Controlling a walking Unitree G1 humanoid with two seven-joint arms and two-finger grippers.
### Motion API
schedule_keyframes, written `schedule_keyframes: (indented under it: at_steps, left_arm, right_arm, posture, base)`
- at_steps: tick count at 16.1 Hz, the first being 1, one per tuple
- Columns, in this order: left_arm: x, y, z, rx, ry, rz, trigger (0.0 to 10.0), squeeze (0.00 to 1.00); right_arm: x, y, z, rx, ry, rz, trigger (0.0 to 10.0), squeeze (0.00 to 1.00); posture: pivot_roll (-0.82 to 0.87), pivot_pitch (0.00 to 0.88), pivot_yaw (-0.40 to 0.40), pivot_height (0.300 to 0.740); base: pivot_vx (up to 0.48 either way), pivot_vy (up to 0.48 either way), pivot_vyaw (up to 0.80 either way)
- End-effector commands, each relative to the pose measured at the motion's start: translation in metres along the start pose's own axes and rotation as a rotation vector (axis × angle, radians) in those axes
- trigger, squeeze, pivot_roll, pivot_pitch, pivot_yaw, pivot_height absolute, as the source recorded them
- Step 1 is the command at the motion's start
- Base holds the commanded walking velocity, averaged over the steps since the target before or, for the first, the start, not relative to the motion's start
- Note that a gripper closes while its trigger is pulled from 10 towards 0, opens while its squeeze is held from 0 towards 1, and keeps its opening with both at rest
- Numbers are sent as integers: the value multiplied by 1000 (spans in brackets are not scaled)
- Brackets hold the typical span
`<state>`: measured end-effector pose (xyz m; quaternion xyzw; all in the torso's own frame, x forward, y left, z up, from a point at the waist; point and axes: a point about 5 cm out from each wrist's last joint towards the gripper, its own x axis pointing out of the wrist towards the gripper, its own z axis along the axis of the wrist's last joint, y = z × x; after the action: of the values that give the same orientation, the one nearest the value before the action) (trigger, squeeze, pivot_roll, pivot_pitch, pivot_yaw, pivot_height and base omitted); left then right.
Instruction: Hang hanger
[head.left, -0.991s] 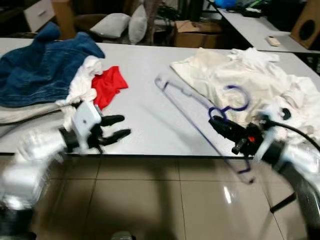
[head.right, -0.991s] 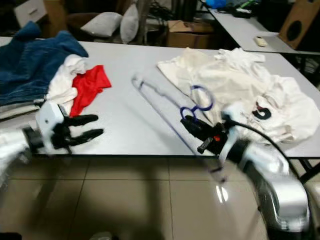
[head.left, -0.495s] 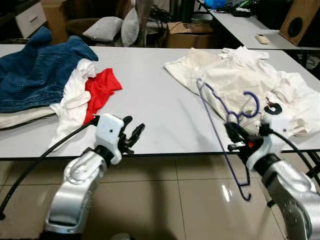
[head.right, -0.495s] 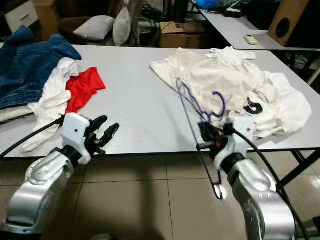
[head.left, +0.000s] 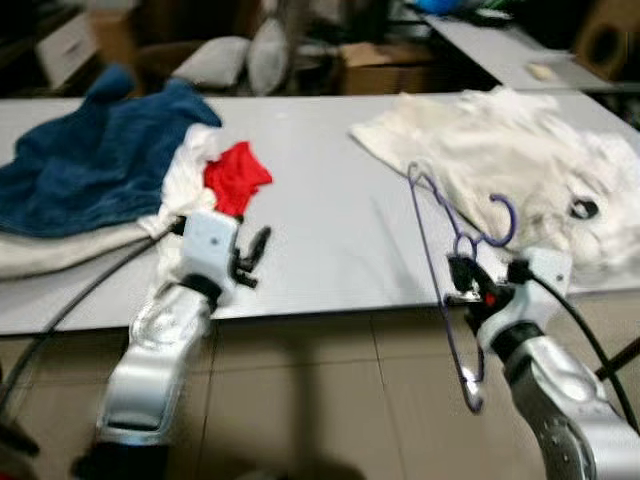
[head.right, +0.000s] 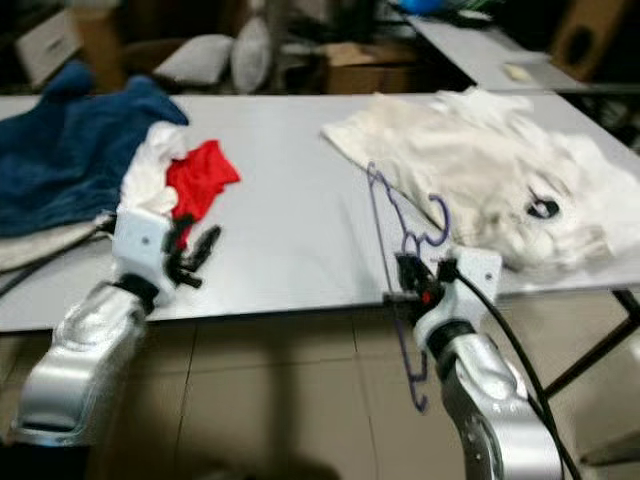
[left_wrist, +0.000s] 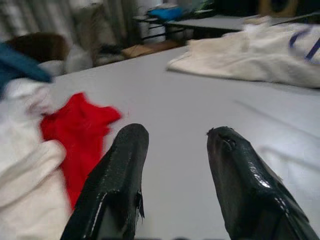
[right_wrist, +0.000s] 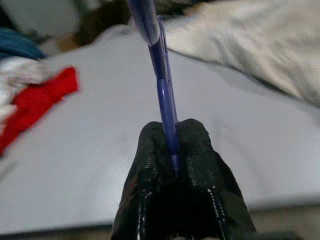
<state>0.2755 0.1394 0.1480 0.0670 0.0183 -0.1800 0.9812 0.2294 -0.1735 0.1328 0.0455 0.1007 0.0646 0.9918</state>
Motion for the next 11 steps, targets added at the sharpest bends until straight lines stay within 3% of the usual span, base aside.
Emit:
schedule_keyframes:
  at_steps: [1, 7, 9, 11]
  left_arm:
    - [-5, 6, 0, 22, 17, 38, 10000, 0]
    - [-12, 7, -4, 11, 36, 74, 10000, 0]
    - [-3, 3, -2, 15, 28, 55, 10000, 0]
    - [4, 1, 1, 26, 14, 48, 10000, 0]
  right_arm:
    - [4, 3, 2, 33, -19, 22, 10000, 0]
    - [13, 4, 5, 6, -31, 37, 10000, 0]
    - [15, -1, 11, -41, -75, 14, 10000, 0]
    - [15, -4, 8, 5, -69, -18, 10000, 0]
  posture:
    - [11, 0, -7, 740]
    - [33, 0, -24, 740]
    - [12, 0, -9, 740]
    - [24, 0, -10, 740]
  base:
    - [0, 480, 0]
    - [0, 480, 0]
    - [0, 480, 0]
    - [0, 352, 0]
